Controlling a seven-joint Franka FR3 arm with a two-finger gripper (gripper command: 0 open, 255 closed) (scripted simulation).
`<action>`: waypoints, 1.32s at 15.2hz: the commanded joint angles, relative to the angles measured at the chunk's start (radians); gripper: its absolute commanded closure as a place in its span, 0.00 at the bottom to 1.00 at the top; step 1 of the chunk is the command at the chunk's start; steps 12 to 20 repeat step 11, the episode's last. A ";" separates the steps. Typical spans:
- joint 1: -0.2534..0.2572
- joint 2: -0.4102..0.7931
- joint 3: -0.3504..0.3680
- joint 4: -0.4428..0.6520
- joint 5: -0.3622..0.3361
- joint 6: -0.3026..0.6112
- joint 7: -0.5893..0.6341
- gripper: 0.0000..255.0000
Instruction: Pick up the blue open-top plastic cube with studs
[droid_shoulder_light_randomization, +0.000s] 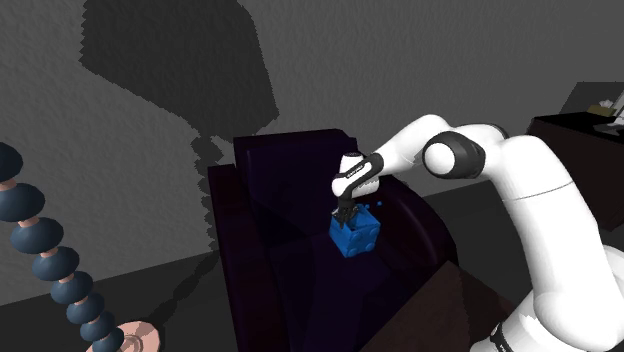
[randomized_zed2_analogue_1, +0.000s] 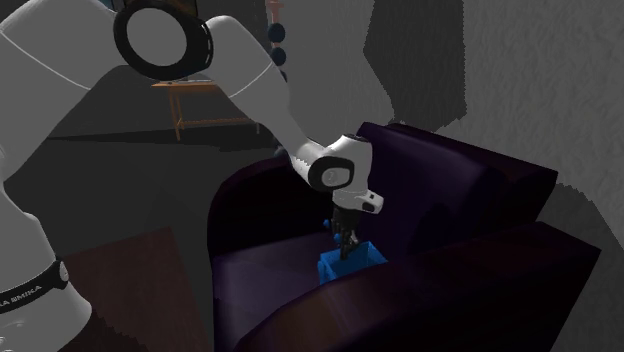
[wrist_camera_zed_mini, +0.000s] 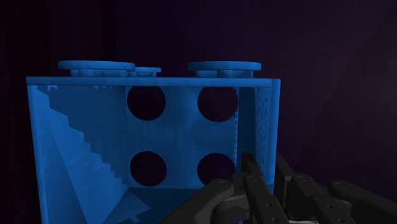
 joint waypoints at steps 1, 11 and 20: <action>0.001 -0.025 -0.002 -0.009 -0.002 -0.015 0.001 1.00; 0.006 -0.113 -0.008 -0.035 -0.008 -0.076 0.004 1.00; 0.006 -0.113 -0.008 -0.035 -0.008 -0.076 0.004 1.00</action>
